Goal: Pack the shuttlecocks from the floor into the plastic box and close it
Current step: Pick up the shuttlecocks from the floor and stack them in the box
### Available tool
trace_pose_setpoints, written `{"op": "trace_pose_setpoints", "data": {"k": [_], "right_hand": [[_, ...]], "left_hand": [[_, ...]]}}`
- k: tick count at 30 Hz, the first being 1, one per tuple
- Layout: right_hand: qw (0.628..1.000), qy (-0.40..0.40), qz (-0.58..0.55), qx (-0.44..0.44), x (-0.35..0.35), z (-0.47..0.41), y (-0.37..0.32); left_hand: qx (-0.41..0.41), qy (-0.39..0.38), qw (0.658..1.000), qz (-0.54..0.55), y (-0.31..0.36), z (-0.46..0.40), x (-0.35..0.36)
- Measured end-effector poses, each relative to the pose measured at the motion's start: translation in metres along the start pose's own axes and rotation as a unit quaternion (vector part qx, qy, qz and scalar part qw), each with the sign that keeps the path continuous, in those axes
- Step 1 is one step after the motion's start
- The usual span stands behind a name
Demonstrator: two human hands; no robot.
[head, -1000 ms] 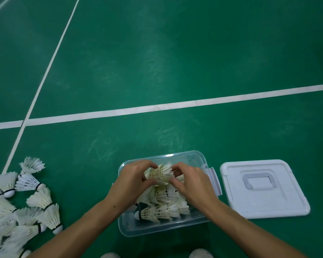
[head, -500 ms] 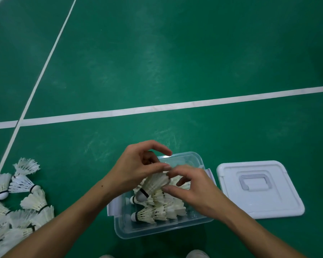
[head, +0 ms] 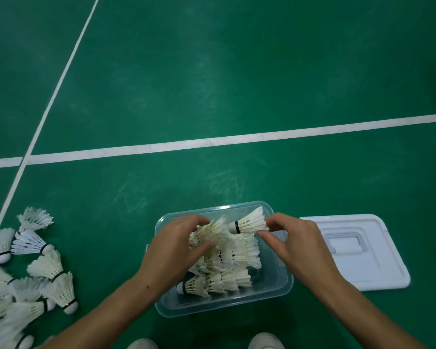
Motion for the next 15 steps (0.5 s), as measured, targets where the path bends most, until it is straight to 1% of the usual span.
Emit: {"op": "trace_pose_setpoints", "data": {"k": [3, 5, 11, 15], "right_hand": [[0.998, -0.008, 0.066, -0.015, 0.014, -0.005, -0.007], [0.996, -0.020, 0.089, -0.020, 0.026, -0.009, -0.009], [0.992, -0.059, 0.108, 0.006, 0.051, -0.021, -0.010], [0.989, -0.065, 0.125, 0.038, 0.058, -0.026, -0.009]], "left_hand": [[0.010, -0.013, 0.999, -0.043, 0.003, -0.003, 0.012], [0.012, -0.016, 0.998, -0.060, 0.003, -0.008, 0.019], [0.018, -0.001, 0.996, -0.086, 0.004, -0.019, 0.030], [0.024, 0.004, 0.993, -0.111, 0.001, -0.023, 0.040]]}}
Point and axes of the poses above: each hand's wrist, its own z-axis away from the middle knuckle, its own x-axis out of the palm, y = z × x, the point moved 7 cm from there along -z, towards the middle knuckle, and after that the axes turned 1 degree about x, right-handed, at the moved point
